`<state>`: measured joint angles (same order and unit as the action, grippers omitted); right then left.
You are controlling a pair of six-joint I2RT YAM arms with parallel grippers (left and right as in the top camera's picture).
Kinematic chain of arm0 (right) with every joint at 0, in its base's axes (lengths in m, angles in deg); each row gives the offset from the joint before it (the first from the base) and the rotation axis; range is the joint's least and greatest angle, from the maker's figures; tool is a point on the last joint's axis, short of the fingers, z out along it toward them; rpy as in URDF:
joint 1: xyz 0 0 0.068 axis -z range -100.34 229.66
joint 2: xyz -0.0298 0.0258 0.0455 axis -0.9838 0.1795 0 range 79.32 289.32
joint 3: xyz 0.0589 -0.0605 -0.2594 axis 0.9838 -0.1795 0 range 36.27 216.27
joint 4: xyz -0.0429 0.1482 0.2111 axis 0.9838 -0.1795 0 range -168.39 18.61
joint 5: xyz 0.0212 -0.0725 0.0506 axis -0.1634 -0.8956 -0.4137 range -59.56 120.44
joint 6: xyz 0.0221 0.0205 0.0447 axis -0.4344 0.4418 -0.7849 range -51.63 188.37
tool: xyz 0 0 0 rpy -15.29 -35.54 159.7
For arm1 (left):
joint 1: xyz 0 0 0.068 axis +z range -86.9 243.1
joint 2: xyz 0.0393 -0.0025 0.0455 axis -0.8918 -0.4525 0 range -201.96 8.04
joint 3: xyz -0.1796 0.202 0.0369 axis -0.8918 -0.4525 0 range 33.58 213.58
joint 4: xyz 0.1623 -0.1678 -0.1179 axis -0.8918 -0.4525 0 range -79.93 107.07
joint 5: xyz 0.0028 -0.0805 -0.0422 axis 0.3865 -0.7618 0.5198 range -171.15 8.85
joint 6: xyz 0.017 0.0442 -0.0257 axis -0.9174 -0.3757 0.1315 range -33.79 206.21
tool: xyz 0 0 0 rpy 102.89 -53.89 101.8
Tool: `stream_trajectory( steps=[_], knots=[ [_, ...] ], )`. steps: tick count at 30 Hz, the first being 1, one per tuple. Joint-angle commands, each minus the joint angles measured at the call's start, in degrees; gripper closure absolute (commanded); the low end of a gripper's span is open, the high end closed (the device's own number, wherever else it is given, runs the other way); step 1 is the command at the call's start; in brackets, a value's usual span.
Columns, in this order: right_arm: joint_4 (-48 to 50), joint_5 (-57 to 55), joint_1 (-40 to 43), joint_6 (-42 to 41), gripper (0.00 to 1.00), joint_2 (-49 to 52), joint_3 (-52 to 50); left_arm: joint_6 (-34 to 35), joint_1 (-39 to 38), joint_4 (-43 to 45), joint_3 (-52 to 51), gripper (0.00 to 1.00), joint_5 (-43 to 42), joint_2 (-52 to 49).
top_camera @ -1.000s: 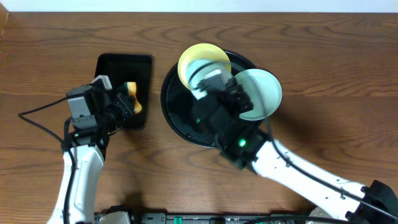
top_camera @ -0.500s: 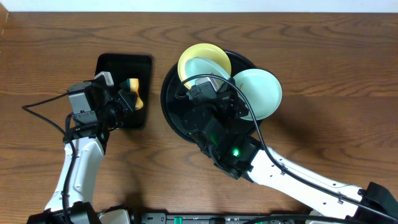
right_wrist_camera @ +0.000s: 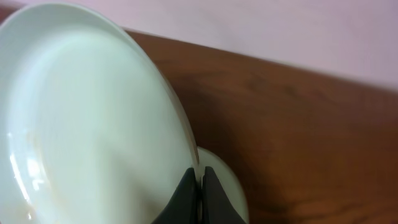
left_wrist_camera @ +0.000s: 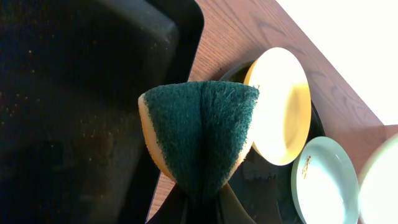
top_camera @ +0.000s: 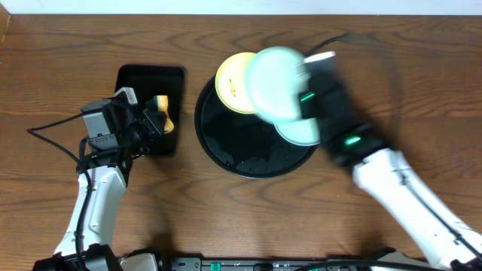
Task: Clean dirty plates on tray and stack at the side
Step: 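Carry the pale blue plate right and set it down with right gripper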
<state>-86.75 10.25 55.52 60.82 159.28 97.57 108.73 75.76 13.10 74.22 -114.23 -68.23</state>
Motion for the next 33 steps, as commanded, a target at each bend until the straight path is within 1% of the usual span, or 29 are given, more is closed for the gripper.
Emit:
stream_trajectory(
  steps=[1, 6, 8, 11, 16, 19, 22, 26, 27, 28, 29, 30, 32, 33],
  knots=[
    [-0.59, 21.31, 13.6, -6.12, 0.99, -1.38, 1.4, 0.26, 0.28, 0.2, 1.77, 0.92, -0.76, -0.04],
    [-0.48, 29.81, 33.59, -6.14, 0.99, 1.66, 1.4, 0.26, 0.28, 0.22, 1.77, 0.92, -0.74, -0.04],
    [0.0, 30.34, 39.63, -6.14, 0.99, 3.65, 1.4, 0.26, 0.28, 0.2, 1.77, 0.92, -0.74, -0.04],
    [0.59, 30.34, 46.16, -6.12, 0.99, 7.48, 1.4, 0.24, 0.28, 0.2, 1.77, 0.92, -0.74, -0.04],
    [1.9, 30.34, 50.6, -5.31, 0.99, 14.25, 1.4, 0.04, 0.28, 0.2, 1.77, 0.92, -0.55, -0.09],
    [4.46, 30.34, 50.75, -2.67, 0.99, 17.55, 1.4, 0.04, 0.28, 0.17, 1.77, 0.92, -0.55, -0.09],
    [7.74, 30.27, 50.75, -0.31, 0.96, 20.57, 1.4, 0.04, 0.28, 0.17, 1.77, 0.92, -0.55, -0.09],
    [10.78, 29.88, 50.75, -0.17, 0.94, 23.69, 1.4, 0.04, 0.28, -0.04, 1.77, 0.92, -0.55, -0.09],
    [11.52, 29.88, 50.75, -0.35, 0.9, 24.33, 1.4, 0.04, 0.28, -0.07, 1.77, 0.92, -0.55, -0.09],
    [11.91, 29.9, 50.75, -0.35, 0.8, 24.72, 1.4, 0.04, 0.28, -0.07, 1.77, 0.92, -0.55, -0.09],
    [11.87, 29.94, 50.75, -0.35, 0.57, 24.79, 1.4, 0.04, 0.28, -0.07, 1.77, 0.92, -0.55, -0.09],
    [11.45, 29.9, 50.75, -0.33, 0.42, 24.72, 1.4, 0.04, 0.28, -0.07, 1.77, 0.92, -0.55, -0.09],
    [11.54, 30.25, 50.82, -0.31, 0.32, 24.15, 1.4, 0.04, 0.28, -0.04, 1.77, 0.92, -0.55, -0.09],
    [11.19, 31.36, 50.82, -0.02, 0.3, 23.45, 1.4, 0.04, 0.28, -0.04, 1.77, 0.92, -0.52, -0.09]
  ],
)
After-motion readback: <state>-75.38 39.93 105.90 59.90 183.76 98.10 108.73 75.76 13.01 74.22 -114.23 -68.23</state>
